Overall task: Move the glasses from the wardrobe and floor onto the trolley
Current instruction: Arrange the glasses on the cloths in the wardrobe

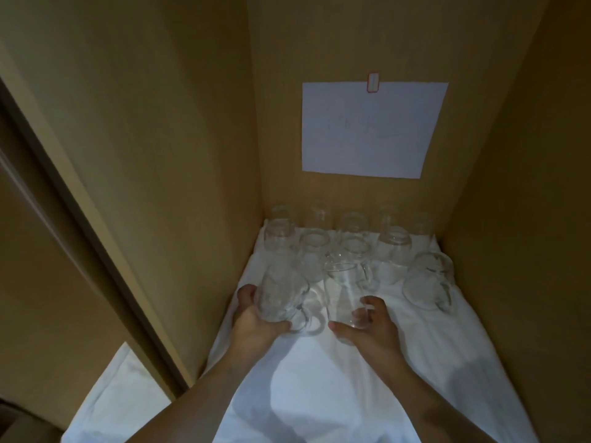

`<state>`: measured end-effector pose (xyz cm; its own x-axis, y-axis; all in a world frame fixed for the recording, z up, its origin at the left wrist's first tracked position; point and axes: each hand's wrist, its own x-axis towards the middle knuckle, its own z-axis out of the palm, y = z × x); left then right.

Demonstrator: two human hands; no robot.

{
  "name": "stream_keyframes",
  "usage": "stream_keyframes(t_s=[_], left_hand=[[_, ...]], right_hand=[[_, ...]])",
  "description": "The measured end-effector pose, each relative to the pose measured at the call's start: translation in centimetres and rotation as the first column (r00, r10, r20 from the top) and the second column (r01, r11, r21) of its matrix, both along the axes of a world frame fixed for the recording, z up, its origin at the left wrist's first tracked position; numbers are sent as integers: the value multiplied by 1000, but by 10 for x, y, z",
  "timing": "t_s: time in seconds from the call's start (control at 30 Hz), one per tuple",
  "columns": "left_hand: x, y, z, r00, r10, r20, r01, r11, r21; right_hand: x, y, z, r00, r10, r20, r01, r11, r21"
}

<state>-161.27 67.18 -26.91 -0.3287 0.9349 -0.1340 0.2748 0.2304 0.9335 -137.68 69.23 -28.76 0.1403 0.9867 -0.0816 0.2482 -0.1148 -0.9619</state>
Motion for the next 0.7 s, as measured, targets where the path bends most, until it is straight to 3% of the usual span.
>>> stream_keyframes(t_s=[0.13, 0.23, 0.33, 0.57, 0.7], left_hand=[[-6, 10, 12, 997, 48, -60, -37, 986, 161], [-11, 23, 22, 973, 83, -215, -38, 978, 207], [-11, 28, 32, 945, 71, -320, -18, 986, 166], [-4, 51, 46, 791, 63, -608, 2, 994, 105], [-3, 71, 46, 799, -29, -601, 25, 1000, -15]], right_hand=[[-1, 5, 14, 999, -20, 34, 17, 997, 70], [-4, 9, 24, 992, -45, 117, 25, 986, 163], [-5, 17, 32, 984, -41, 171, 3, 977, 215], [-6, 40, 56, 878, 19, 478, -121, 976, 182], [-22, 54, 67, 799, 65, 598, -230, 952, 204]])
